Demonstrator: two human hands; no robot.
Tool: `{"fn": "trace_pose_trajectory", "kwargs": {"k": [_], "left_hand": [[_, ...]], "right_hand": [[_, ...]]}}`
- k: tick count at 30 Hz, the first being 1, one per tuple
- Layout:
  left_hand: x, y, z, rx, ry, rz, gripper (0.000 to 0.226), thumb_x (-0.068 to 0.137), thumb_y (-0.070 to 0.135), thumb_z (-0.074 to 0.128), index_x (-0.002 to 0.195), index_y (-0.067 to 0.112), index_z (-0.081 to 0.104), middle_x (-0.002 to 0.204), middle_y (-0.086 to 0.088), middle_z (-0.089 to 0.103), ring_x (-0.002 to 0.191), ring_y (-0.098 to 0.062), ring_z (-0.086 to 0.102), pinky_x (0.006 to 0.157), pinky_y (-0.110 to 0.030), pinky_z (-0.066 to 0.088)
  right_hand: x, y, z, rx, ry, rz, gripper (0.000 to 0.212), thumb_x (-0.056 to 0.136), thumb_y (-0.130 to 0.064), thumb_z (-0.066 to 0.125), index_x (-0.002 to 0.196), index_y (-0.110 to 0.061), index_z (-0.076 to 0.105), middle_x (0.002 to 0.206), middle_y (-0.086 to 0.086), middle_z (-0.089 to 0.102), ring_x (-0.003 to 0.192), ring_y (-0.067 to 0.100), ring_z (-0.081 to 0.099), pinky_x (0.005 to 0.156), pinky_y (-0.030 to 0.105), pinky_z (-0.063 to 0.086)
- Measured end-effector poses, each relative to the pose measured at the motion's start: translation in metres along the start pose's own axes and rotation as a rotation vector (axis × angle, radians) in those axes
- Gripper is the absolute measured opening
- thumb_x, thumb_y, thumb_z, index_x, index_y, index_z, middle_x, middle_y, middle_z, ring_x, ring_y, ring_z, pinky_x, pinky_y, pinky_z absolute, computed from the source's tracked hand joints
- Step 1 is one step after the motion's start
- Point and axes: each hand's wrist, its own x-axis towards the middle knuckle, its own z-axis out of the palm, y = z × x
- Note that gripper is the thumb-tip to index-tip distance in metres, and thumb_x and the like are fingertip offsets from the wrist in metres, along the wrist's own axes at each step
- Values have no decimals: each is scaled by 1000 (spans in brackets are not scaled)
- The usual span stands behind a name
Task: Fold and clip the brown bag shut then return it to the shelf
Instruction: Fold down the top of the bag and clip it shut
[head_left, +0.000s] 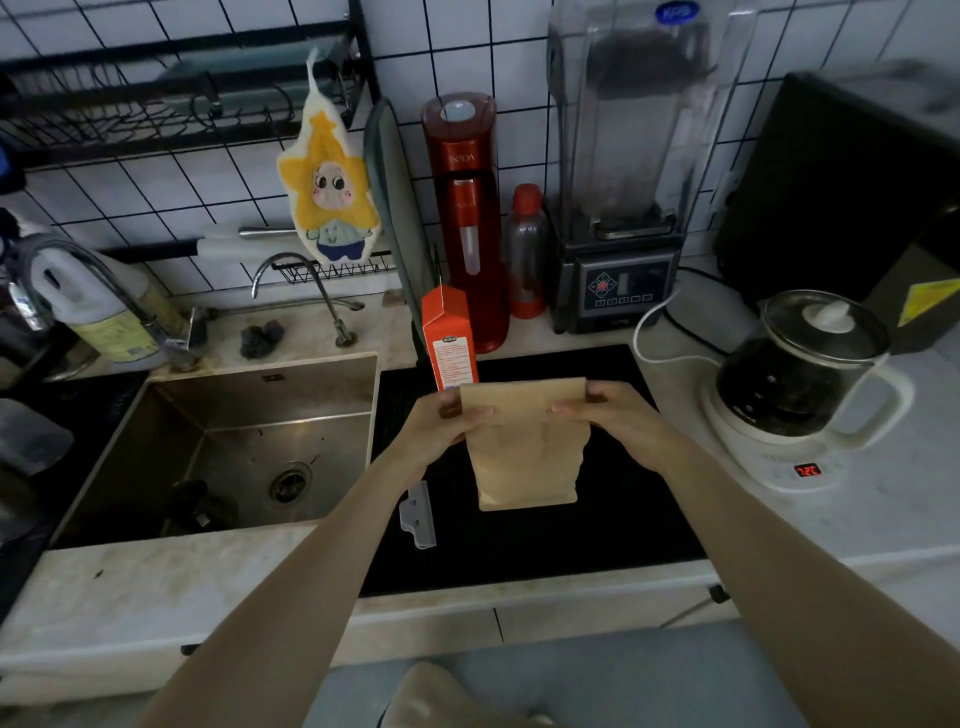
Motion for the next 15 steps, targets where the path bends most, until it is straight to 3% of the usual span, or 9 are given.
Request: {"fn": "trace_pose_trajectory", "kwargs": {"k": [5, 10, 12, 15], "left_hand": [[4, -3, 1, 26, 51, 73, 20, 85, 18, 83, 104, 21, 78, 104, 2, 80, 103, -16, 75, 90, -29, 61], [5, -8, 5, 118, 108, 210, 18, 89, 14, 79, 106, 15, 75, 113, -6, 73, 104, -14, 71, 79, -17, 58], [4, -11, 6, 114, 117, 200, 21, 91, 18, 77, 112, 14, 74, 115, -5, 74, 107, -16, 71, 85, -22, 60], [0, -21, 6, 53, 136, 129, 17, 101, 40, 61, 113, 36, 72, 111, 14, 74, 107, -4, 70, 91, -31, 59]], "right_hand": [[5, 2, 1, 3, 53, 14, 35, 80, -25, 86, 110, -10, 78, 105, 7, 81, 103, 20, 76, 101, 39, 55], [5, 4, 6, 45, 104, 10, 30, 83, -18, 83, 110, -7, 77, 105, 9, 80, 103, 23, 75, 97, 36, 56], [5, 4, 6, 65, 103, 10, 32, 83, -18, 83, 112, -6, 77, 106, 10, 80, 103, 23, 75, 95, 35, 57], [5, 5, 7, 94, 103, 8, 29, 83, -17, 83, 110, -9, 77, 103, 8, 81, 100, 21, 76, 90, 32, 59]]}}
